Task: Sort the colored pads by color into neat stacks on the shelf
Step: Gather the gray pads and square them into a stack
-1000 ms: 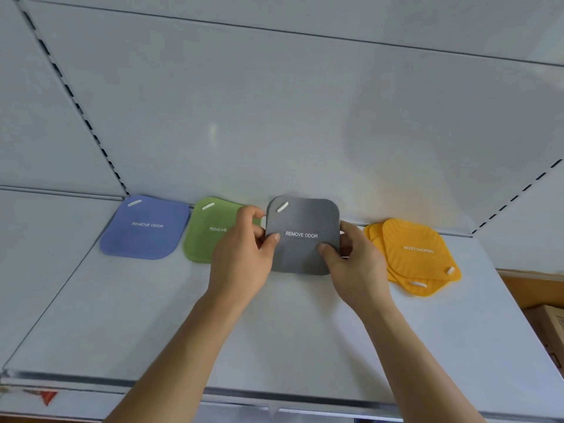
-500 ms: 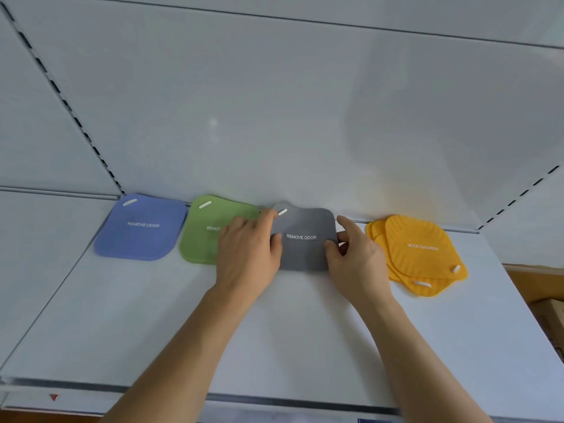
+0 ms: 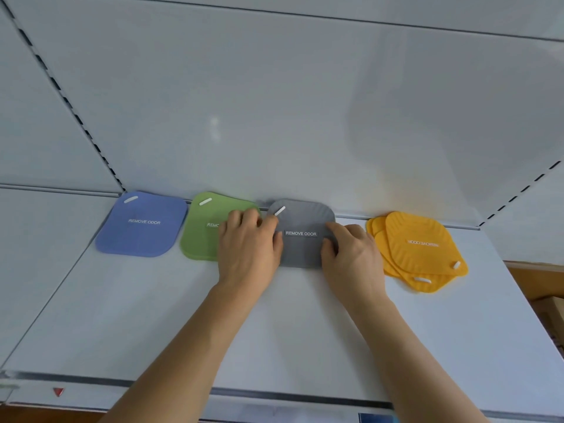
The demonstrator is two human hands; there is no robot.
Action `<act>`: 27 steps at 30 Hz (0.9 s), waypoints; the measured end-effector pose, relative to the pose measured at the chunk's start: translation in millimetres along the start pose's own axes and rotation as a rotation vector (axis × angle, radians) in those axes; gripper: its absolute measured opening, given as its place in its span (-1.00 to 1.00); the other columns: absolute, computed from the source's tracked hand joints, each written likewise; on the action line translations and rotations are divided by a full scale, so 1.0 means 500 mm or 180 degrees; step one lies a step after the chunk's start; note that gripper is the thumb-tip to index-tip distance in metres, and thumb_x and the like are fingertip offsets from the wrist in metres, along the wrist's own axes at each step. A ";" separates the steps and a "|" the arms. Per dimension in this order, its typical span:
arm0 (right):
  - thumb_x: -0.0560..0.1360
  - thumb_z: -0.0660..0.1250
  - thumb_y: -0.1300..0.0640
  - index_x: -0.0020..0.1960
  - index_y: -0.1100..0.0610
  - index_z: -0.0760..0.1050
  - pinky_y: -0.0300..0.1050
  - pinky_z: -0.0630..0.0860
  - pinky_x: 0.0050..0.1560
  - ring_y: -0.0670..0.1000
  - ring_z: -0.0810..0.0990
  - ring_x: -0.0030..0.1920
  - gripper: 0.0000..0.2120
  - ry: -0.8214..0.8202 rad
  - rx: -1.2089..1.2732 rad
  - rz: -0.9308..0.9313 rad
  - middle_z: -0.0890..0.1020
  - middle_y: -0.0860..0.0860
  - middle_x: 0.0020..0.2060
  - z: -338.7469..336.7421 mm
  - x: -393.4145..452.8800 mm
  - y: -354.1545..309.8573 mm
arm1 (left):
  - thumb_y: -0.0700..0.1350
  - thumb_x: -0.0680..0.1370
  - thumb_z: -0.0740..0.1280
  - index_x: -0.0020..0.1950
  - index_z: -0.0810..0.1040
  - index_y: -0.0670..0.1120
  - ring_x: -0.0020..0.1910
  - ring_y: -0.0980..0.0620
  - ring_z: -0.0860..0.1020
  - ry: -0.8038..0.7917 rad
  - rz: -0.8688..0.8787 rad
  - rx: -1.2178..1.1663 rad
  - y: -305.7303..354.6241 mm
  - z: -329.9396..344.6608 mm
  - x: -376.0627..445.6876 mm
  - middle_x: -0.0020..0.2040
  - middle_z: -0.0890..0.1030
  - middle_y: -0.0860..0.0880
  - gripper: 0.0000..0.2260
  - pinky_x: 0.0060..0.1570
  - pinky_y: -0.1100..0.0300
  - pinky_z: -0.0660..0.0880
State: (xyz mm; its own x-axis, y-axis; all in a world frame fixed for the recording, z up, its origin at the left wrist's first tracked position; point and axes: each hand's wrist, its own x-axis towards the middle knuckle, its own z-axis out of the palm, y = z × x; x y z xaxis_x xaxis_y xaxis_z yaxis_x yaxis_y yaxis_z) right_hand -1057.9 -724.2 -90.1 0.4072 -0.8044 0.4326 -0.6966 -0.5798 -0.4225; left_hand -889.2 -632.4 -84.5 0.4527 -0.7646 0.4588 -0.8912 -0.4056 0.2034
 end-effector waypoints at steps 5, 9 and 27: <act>0.57 0.30 0.01 0.10 0.11 0.67 0.08 0.56 0.01 0.30 0.59 -0.04 -0.75 -0.0206 -0.0129 -0.0024 0.64 0.15 0.04 -0.012 -0.004 0.007 | 0.02 0.53 0.42 0.06 0.68 0.00 0.08 -0.19 0.54 0.0178 0.0224 -0.0293 -0.004 -0.014 -0.008 0.06 0.59 -0.03 -0.84 0.04 -0.08 0.47; 0.51 0.23 -0.36 0.29 -0.02 0.61 0.08 0.59 0.05 0.24 0.56 0.08 -0.45 -0.0728 -0.0400 -0.0338 0.64 0.08 0.21 -0.048 -0.026 0.026 | 0.25 0.48 0.39 0.09 0.70 0.04 0.19 -0.13 0.54 -0.0287 0.0837 -0.0466 -0.023 -0.035 -0.027 0.14 0.60 0.03 -0.65 0.18 -0.09 0.47; 0.54 0.27 -0.32 0.29 0.02 0.64 0.04 0.60 -0.02 0.21 0.57 0.02 -0.47 -0.0714 -0.0490 -0.0676 0.63 0.07 0.22 -0.048 -0.033 0.046 | 0.23 0.51 0.30 0.12 0.74 0.03 0.12 -0.08 0.56 -0.0756 0.1014 -0.0682 -0.037 -0.045 -0.012 0.07 0.63 0.05 -0.61 0.14 0.00 0.53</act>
State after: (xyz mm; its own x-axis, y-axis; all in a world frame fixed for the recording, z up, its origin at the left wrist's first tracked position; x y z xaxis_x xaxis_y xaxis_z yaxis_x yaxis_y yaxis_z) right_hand -1094.9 -721.4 -87.7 0.6604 -0.6862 0.3048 -0.6565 -0.7248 -0.2092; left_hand -876.2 -609.1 -71.8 0.1270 -0.9384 0.3214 -0.9621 -0.0377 0.2701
